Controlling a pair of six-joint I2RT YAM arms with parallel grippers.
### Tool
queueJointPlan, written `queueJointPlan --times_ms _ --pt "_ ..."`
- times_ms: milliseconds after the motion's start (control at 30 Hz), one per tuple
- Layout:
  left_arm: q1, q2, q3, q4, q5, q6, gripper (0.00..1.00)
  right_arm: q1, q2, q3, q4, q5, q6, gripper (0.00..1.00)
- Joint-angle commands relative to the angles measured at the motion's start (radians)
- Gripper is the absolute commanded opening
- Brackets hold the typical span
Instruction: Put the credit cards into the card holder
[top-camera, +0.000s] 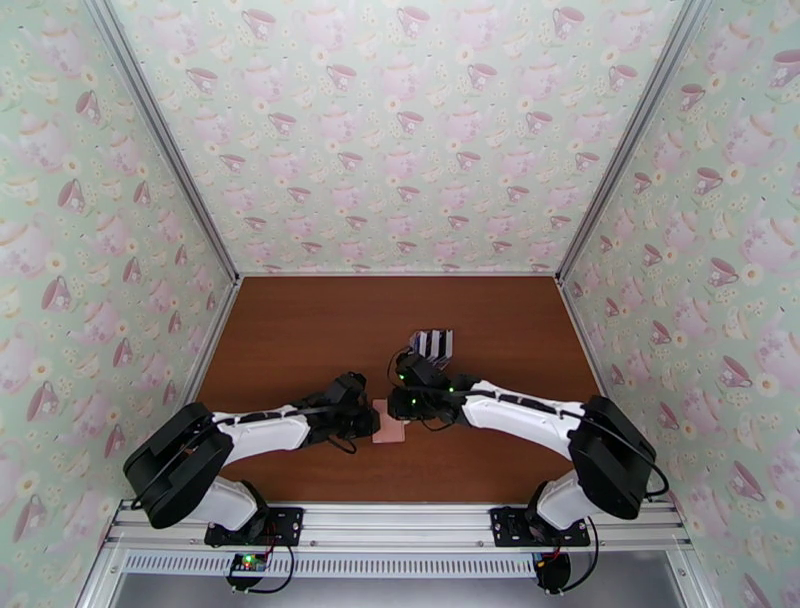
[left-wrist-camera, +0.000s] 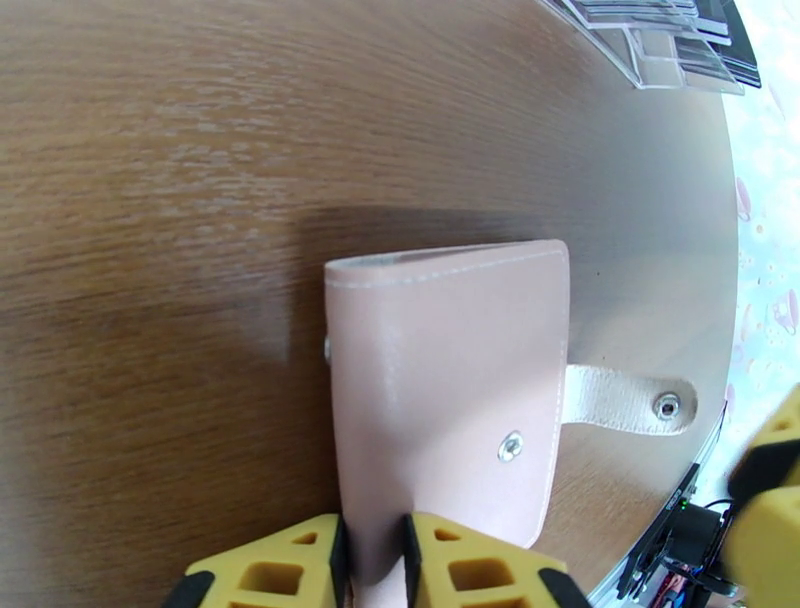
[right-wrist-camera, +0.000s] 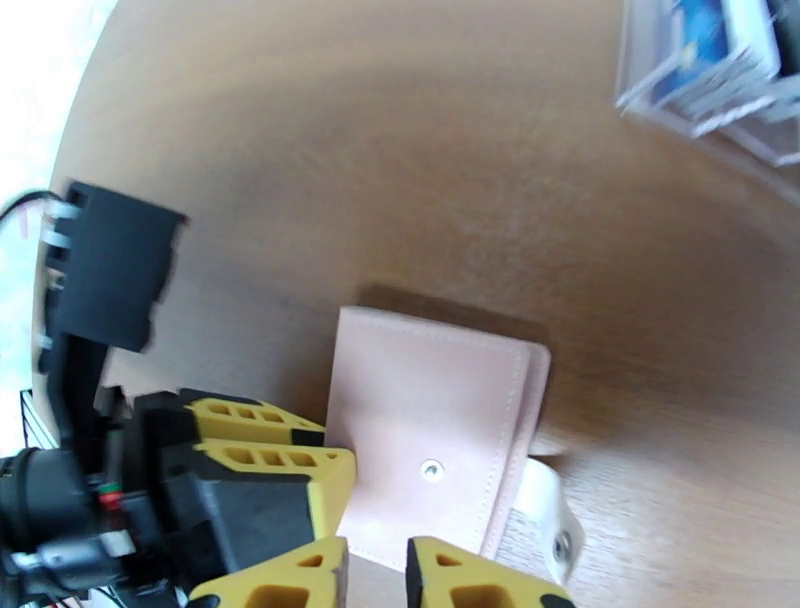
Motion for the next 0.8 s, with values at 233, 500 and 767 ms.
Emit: queueJointPlan --times_ms 233,500,767 --pt "0.032 0.008 0.001 -0.056 -0.035 0.031 0.17 -0.067 0.029 -0.098 0.133 -0.105 0.028 0.29" --pt "0.041 0.007 0.004 -0.048 -0.026 0.031 0.15 -0.071 0.071 -0.110 0.184 -0.147 0.039 0.30" --pt "0.047 0.015 -0.005 -0.037 -0.018 0.028 0.15 -0.079 0.088 -0.118 0.194 -0.143 0.040 0.30"
